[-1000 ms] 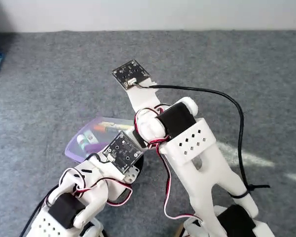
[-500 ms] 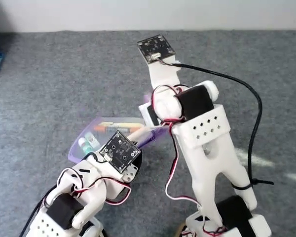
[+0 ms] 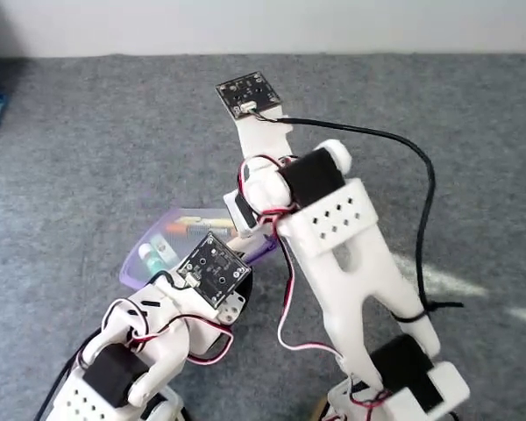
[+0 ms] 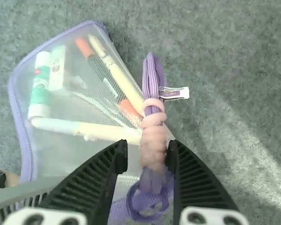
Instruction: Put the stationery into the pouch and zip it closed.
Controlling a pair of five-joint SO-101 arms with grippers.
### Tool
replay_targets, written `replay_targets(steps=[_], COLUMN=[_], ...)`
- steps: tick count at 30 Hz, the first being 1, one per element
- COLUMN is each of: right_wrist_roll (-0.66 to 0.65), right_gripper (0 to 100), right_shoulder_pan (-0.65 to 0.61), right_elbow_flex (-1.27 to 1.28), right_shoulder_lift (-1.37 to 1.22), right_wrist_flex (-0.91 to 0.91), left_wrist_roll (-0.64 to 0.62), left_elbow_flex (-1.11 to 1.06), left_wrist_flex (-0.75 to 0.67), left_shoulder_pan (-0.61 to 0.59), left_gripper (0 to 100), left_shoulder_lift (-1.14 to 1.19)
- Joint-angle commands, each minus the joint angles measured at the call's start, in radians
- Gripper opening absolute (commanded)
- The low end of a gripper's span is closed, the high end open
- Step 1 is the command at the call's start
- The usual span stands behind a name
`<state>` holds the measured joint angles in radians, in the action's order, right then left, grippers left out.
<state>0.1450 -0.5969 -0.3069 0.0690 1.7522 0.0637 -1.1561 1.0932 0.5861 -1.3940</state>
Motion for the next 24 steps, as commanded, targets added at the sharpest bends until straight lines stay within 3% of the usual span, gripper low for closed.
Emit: replay_targets(steps=[1, 4, 7, 14, 24], right_wrist_roll=[0.006, -0.005, -0.049, -0.137, -0.288], right_gripper=[13.6, 10.8, 0.0, 0.7, 0.7], right_shoulder_pan=[0.018, 0.051, 0.094, 0.231, 0.472], right_elbow_flex=[-0.043, -0.044, -0.048, -0.049, -0.043], right_shoulder_lift=[-0.042, -0.068, -0.062, -0.019, -0.035], right_wrist_flex=[0.038, 0.038, 0.031, 0.015, -0.220], left_wrist_roll=[-0.018, -0.018, -0.018, -0.018, -0.018], left_elbow_flex=[0.025, 0.038, 0.038, 0.036, 0.036], left_wrist_flex=[-0.017, -0.015, -0.015, -0.014, -0.014], left_shoulder_pan=[0.002, 0.002, 0.002, 0.002, 0.002], left_gripper=[1, 1, 1, 1, 1], left_shoulder_lift=[-0.011, -0.011, -0.011, -0.011, -0.011])
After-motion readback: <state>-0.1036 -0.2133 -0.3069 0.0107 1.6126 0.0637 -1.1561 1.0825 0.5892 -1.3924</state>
